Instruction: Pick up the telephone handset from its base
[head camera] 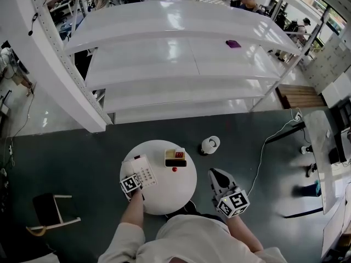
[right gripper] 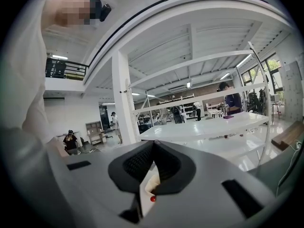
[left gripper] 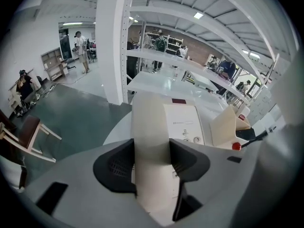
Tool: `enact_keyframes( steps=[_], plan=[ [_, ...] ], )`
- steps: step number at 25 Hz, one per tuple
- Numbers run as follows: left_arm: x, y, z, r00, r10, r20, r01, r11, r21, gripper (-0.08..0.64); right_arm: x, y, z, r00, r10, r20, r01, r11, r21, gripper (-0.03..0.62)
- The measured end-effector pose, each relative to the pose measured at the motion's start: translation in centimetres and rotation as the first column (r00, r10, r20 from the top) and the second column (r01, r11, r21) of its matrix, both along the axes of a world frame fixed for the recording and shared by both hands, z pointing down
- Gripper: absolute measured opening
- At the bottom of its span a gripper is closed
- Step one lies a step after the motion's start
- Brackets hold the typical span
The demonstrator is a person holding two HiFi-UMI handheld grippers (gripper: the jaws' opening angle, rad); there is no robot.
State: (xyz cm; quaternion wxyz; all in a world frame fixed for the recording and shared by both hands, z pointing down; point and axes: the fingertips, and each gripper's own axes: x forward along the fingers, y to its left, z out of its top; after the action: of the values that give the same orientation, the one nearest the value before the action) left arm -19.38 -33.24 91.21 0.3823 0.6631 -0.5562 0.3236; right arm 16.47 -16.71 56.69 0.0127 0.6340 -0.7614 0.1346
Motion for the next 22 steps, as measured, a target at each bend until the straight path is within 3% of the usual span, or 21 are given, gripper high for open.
enact_keyframes(
  steps=[12, 22],
  plan=[
    [0.9, 1.6, -2.1, 0.999, 0.051, -0.011, -0.049, 0.995, 0.083, 0.224, -0.7, 0.8, -0.2, 0.999, -0.044, 0.015, 0.043, 0.999, 0.023, 0.009],
    [1.5, 3.5, -7.2, 0.992, 0.072, -0.100, -0.042, 0.961, 0.274, 0.224, -3.0, 0.6, 0.1, 0.991, -0.128, 0.032, 0.127, 0.991, 0.041, 0.009]
  ],
)
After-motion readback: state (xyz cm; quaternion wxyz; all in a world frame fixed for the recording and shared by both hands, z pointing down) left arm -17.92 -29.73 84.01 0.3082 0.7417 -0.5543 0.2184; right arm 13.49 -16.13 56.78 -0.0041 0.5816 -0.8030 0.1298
